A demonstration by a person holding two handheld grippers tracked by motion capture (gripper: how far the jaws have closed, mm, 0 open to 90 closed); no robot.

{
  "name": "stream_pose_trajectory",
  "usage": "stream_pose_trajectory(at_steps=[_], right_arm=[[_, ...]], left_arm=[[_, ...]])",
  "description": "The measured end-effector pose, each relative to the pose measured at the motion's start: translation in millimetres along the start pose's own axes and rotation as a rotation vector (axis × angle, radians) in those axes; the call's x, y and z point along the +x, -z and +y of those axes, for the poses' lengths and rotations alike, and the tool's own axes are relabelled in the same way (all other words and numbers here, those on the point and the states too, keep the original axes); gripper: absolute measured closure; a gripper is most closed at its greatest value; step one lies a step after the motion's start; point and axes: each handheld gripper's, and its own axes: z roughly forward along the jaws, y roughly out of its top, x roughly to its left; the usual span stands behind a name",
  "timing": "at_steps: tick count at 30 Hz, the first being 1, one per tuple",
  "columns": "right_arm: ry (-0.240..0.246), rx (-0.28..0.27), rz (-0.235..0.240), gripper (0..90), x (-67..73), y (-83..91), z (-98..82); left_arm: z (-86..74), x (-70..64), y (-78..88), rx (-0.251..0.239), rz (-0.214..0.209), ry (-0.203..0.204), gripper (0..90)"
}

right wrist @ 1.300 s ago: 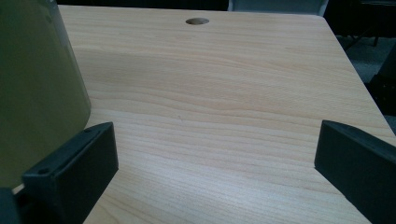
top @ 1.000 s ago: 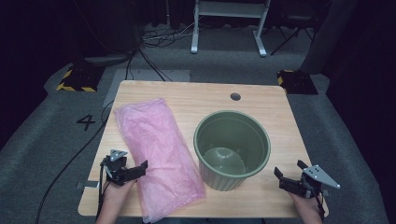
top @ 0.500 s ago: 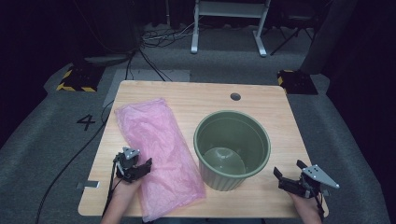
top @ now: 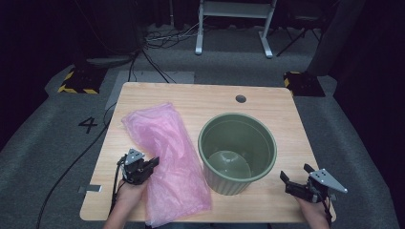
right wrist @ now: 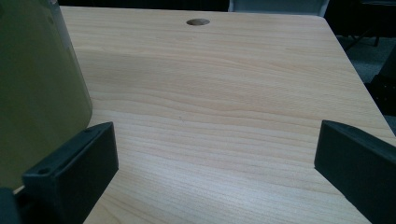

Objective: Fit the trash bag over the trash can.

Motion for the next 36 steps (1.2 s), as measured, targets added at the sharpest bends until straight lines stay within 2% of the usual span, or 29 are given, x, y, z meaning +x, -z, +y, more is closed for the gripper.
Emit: stream_pose_trajectory(at_steps=[3,6,8,10,14,16,20,22,24,27,33,36], right_arm=[[0.0,0.0,-0.001,0.0,0.1,-0.1,-0.1],[0.005,0.004,-0.003,0.0,0.7,-0.5,-0.4],[0.004,0.003,-0.004,0.0,0.7,-0.5,-0.3],[0.003,0.001,-0.006,0.0,0.4,-0.3,-0.1],[-0.001,0.001,-0.008,0.0,-0.3,0.3,-0.1],[-0.004,0.001,-0.007,0.0,-0.8,0.1,-0.3],[-0.002,0.003,-0.009,0.0,-0.7,-0.7,-0.9],[-0.002,0.004,-0.008,0.0,-0.5,-1.0,-0.8],[-0.002,0.003,-0.007,0.0,0.0,-0.8,-0.6],[-0.002,-0.002,-0.008,0.0,-0.1,-0.1,-0.2],[-0.005,-0.002,-0.009,0.0,-0.9,0.0,-0.3],[-0.008,-0.003,-0.008,0.0,-1.5,0.2,-0.3]], left_arm=[[4.9,-4.1,9.9,-0.073,-0.059,-0.002,89.6],[12.4,-10.5,20.3,-0.142,-0.093,-0.021,89.5],[18.8,-14.3,26.4,-0.192,-0.127,-0.003,89.5],[26.1,-19.1,32.0,-0.241,-0.135,-0.008,89.5],[42.7,-25.1,42.5,-0.361,-0.199,0.045,89.5],[50.6,-29.4,46.8,-0.386,-0.191,0.027,89.5],[64.0,-37.6,53.7,-0.406,-0.174,-0.013,89.5],[69.1,-41.5,55.8,-0.412,-0.146,-0.045,89.5],[74.9,-45.0,57.8,-0.406,-0.137,-0.086,89.4],[85.1,-50.2,60.0,-0.399,-0.121,-0.125,89.5],[101.0,-57.3,63.8,-0.405,-0.11,-0.165,89.4],[107.7,-60.2,65.7,-0.417,-0.104,-0.171,89.5]])
